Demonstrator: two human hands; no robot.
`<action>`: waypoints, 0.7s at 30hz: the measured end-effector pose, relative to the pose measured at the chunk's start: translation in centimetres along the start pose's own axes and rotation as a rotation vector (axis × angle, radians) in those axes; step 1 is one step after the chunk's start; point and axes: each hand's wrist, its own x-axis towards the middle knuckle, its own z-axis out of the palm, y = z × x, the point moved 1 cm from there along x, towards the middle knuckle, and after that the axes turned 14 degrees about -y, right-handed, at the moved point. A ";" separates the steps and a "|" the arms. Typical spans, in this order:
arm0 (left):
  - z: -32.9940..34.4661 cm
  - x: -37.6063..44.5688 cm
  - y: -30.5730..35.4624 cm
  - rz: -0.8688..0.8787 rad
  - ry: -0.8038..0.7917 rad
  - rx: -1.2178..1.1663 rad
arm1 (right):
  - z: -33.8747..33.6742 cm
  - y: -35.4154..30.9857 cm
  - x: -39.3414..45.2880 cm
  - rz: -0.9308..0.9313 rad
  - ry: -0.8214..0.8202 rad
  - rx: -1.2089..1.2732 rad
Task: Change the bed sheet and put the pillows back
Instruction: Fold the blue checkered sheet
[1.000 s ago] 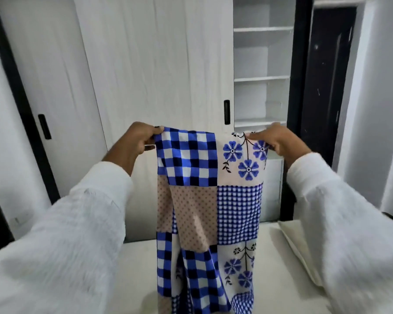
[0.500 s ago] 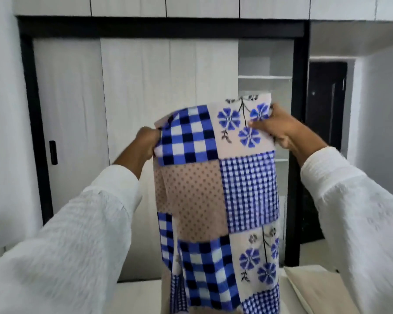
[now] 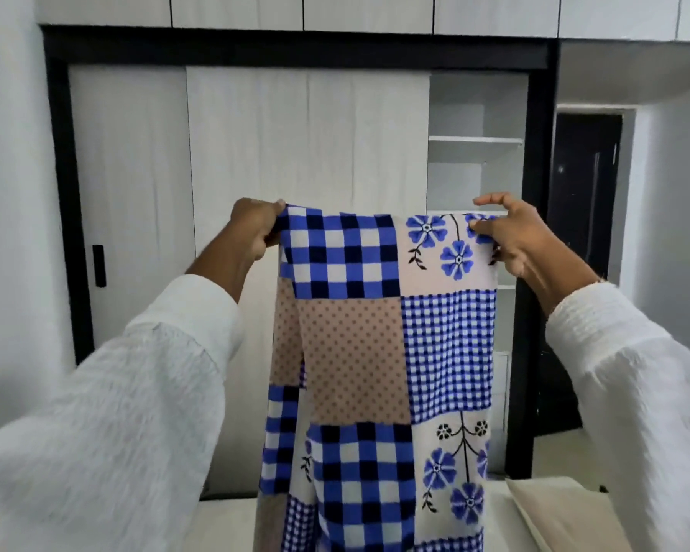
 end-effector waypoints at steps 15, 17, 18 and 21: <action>3.7 6.0 -17.3 -0.542 -0.164 -0.157 | 5.4 15.4 6.1 0.600 -0.442 -0.144; 4.8 8.6 -17.7 -0.355 -0.101 -0.282 | 5.9 16.1 8.4 0.470 -0.362 -0.191; 5.2 9.7 -16.7 -0.245 -0.094 -0.346 | 6.3 15.6 9.4 0.372 -0.317 -0.205; 6.6 13.7 -10.0 0.107 -0.174 -0.587 | 6.2 10.8 13.6 -0.060 -0.190 -0.206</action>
